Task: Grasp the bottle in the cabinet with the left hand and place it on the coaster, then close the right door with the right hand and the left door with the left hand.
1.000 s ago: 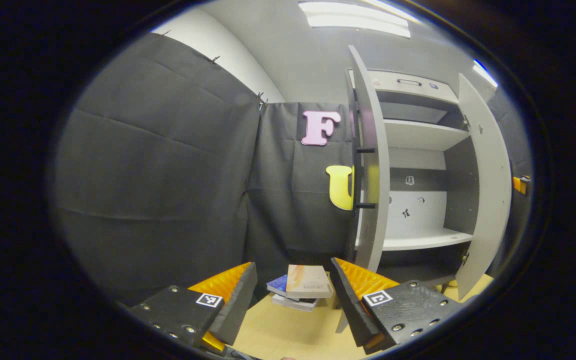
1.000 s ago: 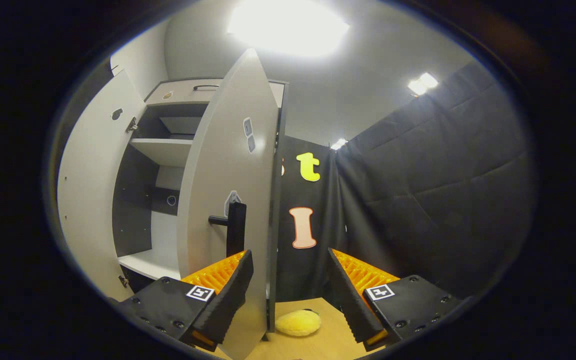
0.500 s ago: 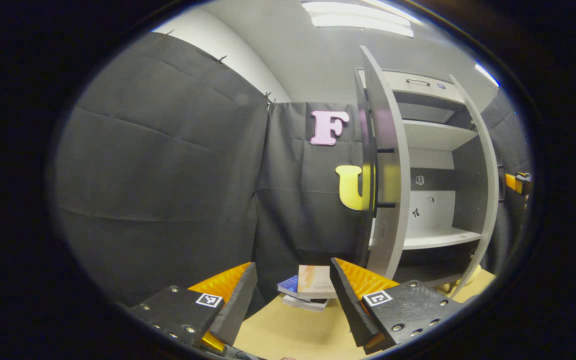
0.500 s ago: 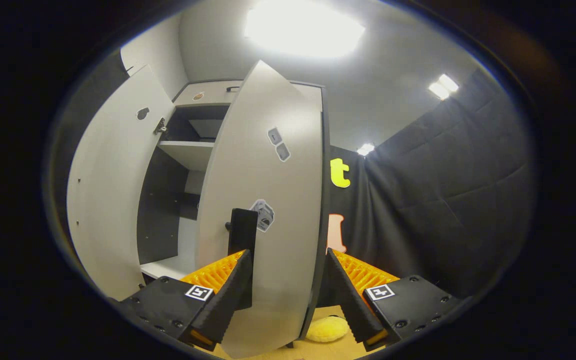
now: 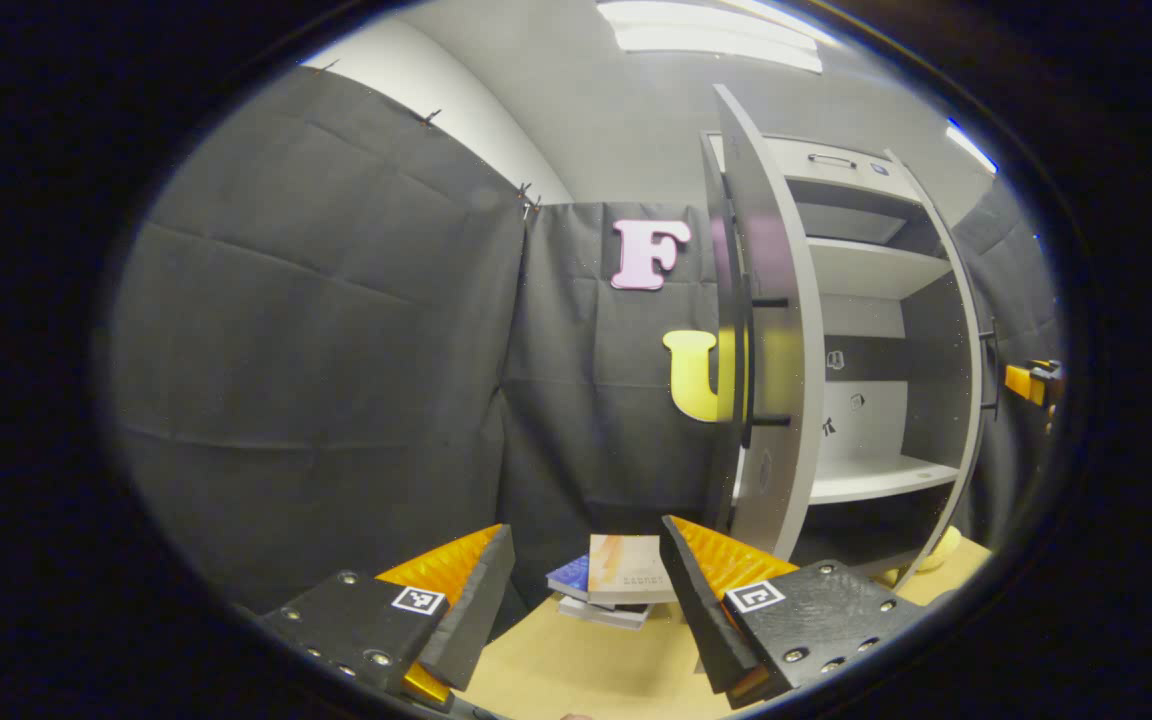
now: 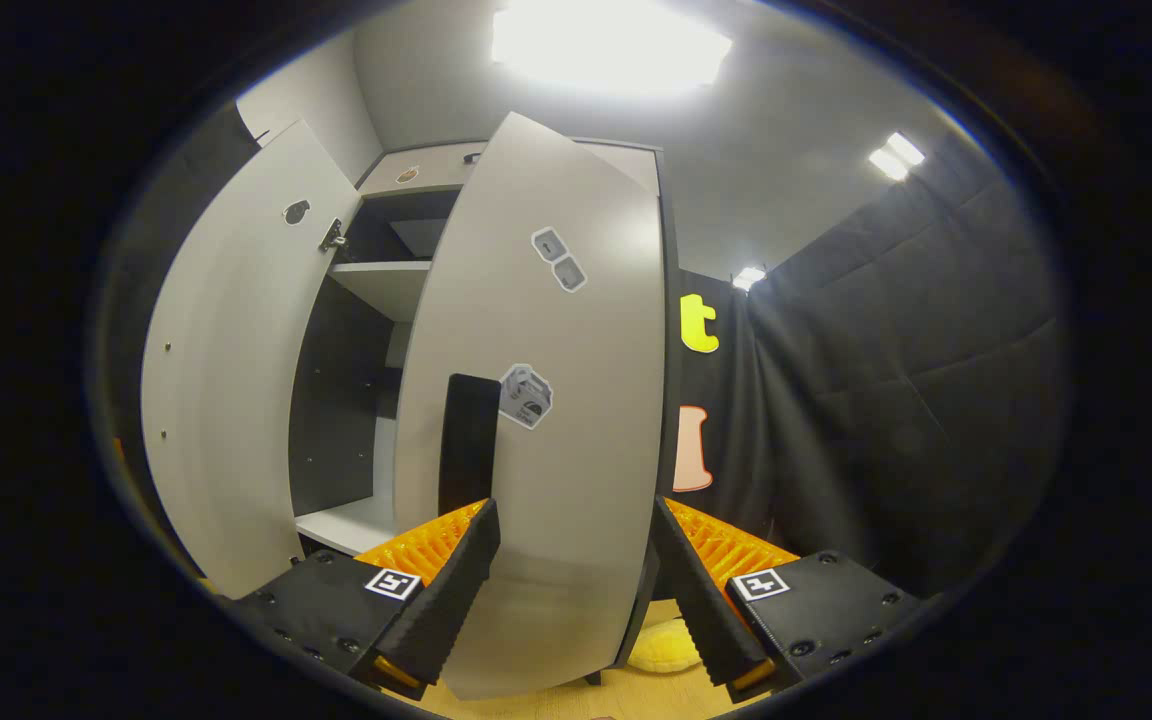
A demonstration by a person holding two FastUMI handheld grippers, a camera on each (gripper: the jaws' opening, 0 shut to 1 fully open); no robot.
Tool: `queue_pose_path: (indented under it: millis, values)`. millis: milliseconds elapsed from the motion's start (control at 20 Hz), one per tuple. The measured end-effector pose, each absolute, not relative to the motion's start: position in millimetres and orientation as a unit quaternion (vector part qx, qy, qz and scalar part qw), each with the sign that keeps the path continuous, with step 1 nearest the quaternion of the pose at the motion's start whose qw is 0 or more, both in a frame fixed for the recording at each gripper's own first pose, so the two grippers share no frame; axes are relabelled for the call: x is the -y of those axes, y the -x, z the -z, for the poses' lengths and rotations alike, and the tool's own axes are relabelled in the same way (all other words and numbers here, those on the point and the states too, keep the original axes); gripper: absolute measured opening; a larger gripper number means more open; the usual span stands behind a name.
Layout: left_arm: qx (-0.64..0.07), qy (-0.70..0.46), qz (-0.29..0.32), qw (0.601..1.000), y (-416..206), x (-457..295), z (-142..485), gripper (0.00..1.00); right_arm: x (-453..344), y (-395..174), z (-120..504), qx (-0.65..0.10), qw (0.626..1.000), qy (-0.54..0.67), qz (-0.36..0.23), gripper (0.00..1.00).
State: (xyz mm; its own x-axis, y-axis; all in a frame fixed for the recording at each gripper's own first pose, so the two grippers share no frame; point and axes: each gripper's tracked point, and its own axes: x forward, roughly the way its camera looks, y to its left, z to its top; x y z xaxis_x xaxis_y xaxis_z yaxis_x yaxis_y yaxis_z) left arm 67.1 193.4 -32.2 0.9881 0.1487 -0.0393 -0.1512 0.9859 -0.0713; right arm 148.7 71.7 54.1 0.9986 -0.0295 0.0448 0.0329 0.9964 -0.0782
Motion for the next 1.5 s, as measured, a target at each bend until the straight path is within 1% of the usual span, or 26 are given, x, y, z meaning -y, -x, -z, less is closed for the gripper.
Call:
queue_pose_path:
  millis: [50,150,200,300,350,400,450,550,600,650,750,800,900,1100,1150,1200,1300,1500]
  values:
    - [-0.014,0.036,-0.073,0.997,-68.7,-192.8,28.3,0.91,-63.4,-145.7,-50.0,0.018,0.999,0.038,0.022,0.97]
    - [-0.006,0.036,-0.066,0.997,-79.2,-191.3,21.0,0.86,-50.1,-139.4,-41.7,0.006,0.999,0.033,0.03,0.97]
    - [-0.003,0.036,-0.061,0.997,-88.4,-189.6,14.6,0.93,-43.0,-136.4,-36.7,0.0,0.999,0.03,0.035,0.96]
    - [0.002,0.033,-0.053,0.998,-118.1,-184.6,-2.4,0.93,-27.6,-131.1,-28.7,-0.009,0.999,0.023,0.047,0.97]
    - [0.003,0.032,-0.049,0.998,-134.8,-179.8,-12.6,0.86,-20.9,-129.2,-25.1,-0.015,0.998,0.018,0.052,0.97]
    - [0.004,0.031,-0.044,0.999,-146.1,-175.7,-19.2,0.86,-14.6,-126.2,-22.2,-0.019,0.998,0.013,0.058,0.97]
    - [0.004,0.031,-0.04,0.999,-153.2,-171.7,-22.4,0.93,-7.2,-123.9,-19.3,-0.022,0.998,0.01,0.064,0.97]
    - [0.002,0.033,-0.03,0.999,-167.0,-162.3,-26.9,0.93,6.6,-119.3,-14.1,-0.028,0.997,0.004,0.074,0.96]
    - [0.0,0.036,-0.027,0.999,-172.9,-158.0,-28.0,0.86,13.1,-116.3,-11.4,-0.031,0.996,0.002,0.078,0.96]
    - [-0.003,0.04,-0.023,0.999,-177.7,-153.1,-27.4,0.93,21.2,-113.8,-8.7,-0.034,0.996,0.0,0.083,0.96]
    - [-0.004,0.031,-0.041,0.999,-183.8,-155.9,-27.2,0.92,34.4,-110.6,-5.0,-0.037,0.995,-0.004,0.092,0.97]
    - [-0.003,0.029,-0.045,0.999,-183.7,-156.3,-28.3,0.92,41.0,-108.2,-2.8,-0.039,0.995,-0.006,0.095,0.96]
    - [-0.004,0.025,-0.046,0.999,-181.6,-153.0,-28.2,0.93,49.3,-108.2,0.8,-0.043,0.994,-0.008,0.099,0.97]
    - [0.003,-0.028,-0.058,0.998,-174.6,-141.5,-37.7,0.9,61.4,-110.3,3.7,-0.047,0.994,-0.017,0.098,0.97]
    - [0.004,-0.027,-0.059,0.998,-172.8,-138.7,-39.9,0.91,63.1,-111.0,3.4,-0.046,0.994,-0.016,0.097,0.97]
    - [0.003,-0.015,-0.048,0.999,-172.8,-132.3,-40.4,0.91,65.6,-111.4,2.9,-0.045,0.994,-0.015,0.095,0.97]
    - [0.001,0.004,-0.031,1.0,-171.3,-112.3,-36.1,0.87,70.4,-111.6,4.3,-0.045,0.995,-0.014,0.092,0.97]
    - [0.009,0.003,-0.017,1.0,-163.4,-82.3,-41.5,0.87,79.6,-111.9,7.4,-0.05,0.995,-0.021,0.089,0.97]
